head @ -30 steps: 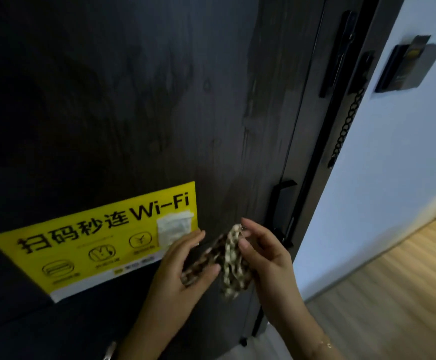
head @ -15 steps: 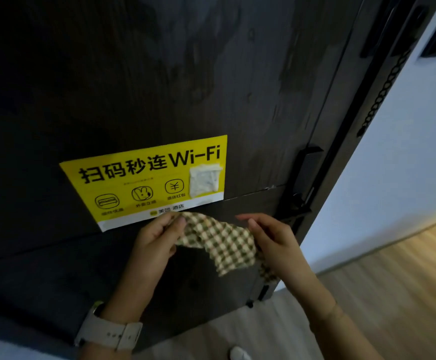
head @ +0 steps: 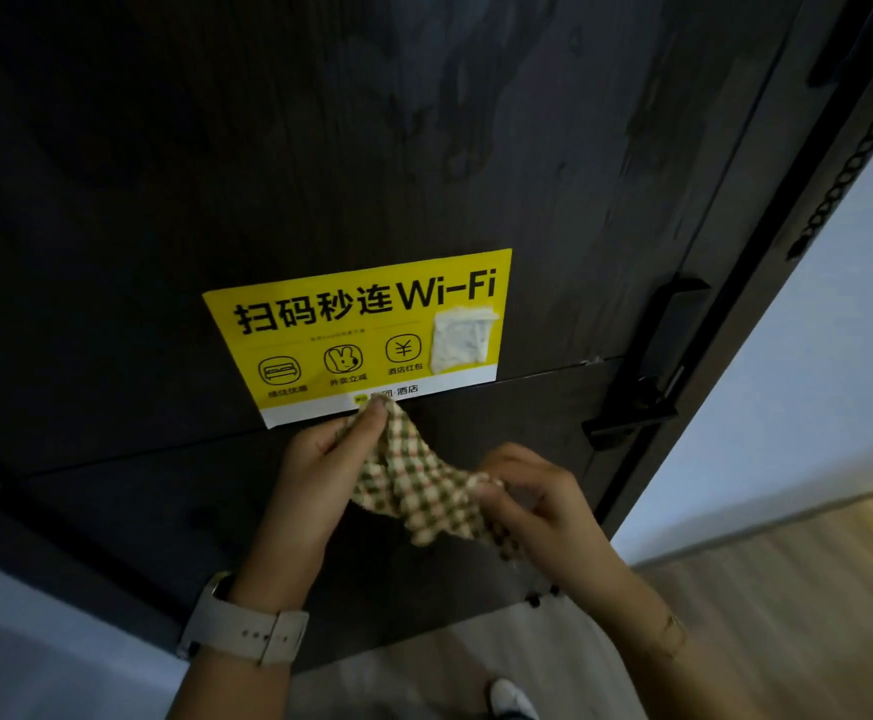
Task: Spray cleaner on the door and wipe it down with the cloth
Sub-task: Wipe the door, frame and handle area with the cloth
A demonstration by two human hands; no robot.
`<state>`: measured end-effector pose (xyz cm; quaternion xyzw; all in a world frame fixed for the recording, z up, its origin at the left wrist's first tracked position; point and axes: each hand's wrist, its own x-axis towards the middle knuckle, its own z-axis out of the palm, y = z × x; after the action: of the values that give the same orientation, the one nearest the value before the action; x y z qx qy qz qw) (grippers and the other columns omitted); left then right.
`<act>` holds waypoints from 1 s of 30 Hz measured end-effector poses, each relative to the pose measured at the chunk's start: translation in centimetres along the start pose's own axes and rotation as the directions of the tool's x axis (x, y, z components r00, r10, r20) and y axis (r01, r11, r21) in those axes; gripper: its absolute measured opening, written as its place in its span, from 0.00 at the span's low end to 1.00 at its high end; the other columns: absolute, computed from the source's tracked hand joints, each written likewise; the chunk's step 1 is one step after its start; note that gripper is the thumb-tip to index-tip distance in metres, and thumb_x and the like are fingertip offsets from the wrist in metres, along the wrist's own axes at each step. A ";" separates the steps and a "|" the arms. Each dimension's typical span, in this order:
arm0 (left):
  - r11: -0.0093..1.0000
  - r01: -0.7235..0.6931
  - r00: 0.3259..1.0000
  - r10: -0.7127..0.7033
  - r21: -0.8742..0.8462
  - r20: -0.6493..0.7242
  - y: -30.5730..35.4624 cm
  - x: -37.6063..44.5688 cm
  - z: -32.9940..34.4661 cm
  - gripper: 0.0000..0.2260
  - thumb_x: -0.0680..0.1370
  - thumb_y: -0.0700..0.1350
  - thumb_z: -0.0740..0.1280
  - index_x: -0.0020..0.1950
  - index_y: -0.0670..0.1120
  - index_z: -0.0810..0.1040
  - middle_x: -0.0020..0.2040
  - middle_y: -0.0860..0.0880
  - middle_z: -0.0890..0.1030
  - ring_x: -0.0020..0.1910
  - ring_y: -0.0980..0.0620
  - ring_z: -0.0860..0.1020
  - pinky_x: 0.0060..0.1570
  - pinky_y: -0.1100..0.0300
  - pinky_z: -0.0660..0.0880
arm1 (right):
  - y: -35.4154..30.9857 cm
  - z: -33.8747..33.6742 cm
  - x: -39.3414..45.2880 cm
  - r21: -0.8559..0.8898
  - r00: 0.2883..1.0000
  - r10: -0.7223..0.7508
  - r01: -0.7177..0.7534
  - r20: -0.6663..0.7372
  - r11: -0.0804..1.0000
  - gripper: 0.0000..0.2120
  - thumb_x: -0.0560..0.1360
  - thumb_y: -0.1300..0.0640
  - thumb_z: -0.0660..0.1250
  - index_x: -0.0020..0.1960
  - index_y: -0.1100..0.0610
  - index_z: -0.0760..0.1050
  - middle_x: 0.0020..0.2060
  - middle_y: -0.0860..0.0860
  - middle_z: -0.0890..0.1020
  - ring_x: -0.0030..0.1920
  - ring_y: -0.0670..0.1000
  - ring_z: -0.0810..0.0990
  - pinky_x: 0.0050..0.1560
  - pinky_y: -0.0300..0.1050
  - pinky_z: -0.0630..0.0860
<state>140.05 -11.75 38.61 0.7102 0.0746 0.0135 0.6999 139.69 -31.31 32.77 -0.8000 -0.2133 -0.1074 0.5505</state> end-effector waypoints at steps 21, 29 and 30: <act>0.856 0.386 0.922 -0.344 -0.345 0.176 -8.0 0.6 -6.2 0.19 0.74 0.25 0.62 0.60 0.42 0.74 0.56 0.39 0.80 0.49 0.46 0.82 0.39 0.58 0.81 | 2.0 0.6 4.6 0.085 0.718 0.665 -0.664 -0.206 0.743 0.23 0.83 0.49 0.55 0.40 0.65 0.75 0.35 0.54 0.77 0.40 0.51 0.75 0.38 0.38 0.70; 0.748 0.297 0.911 -0.409 -0.593 -0.059 -8.3 0.9 -6.1 0.29 0.76 0.32 0.63 0.73 0.52 0.62 0.55 0.44 0.78 0.50 0.47 0.78 0.43 0.50 0.76 | 0.9 0.3 4.4 0.553 0.675 0.623 -0.716 0.395 0.425 0.14 0.70 0.64 0.69 0.55 0.64 0.79 0.46 0.58 0.85 0.44 0.54 0.85 0.39 0.44 0.81; 0.774 0.305 0.921 -0.388 -0.554 -0.036 -8.6 0.8 -6.3 0.35 0.73 0.35 0.68 0.75 0.56 0.59 0.59 0.44 0.76 0.53 0.47 0.78 0.47 0.50 0.76 | 0.9 0.4 4.4 0.537 0.719 0.599 -0.680 0.353 0.499 0.13 0.69 0.67 0.69 0.53 0.64 0.79 0.44 0.57 0.85 0.43 0.54 0.84 0.39 0.43 0.81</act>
<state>139.35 -5.31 30.15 0.4557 0.2495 -0.0427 0.8534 143.94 -30.21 33.62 -0.5912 0.0426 0.2310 0.7716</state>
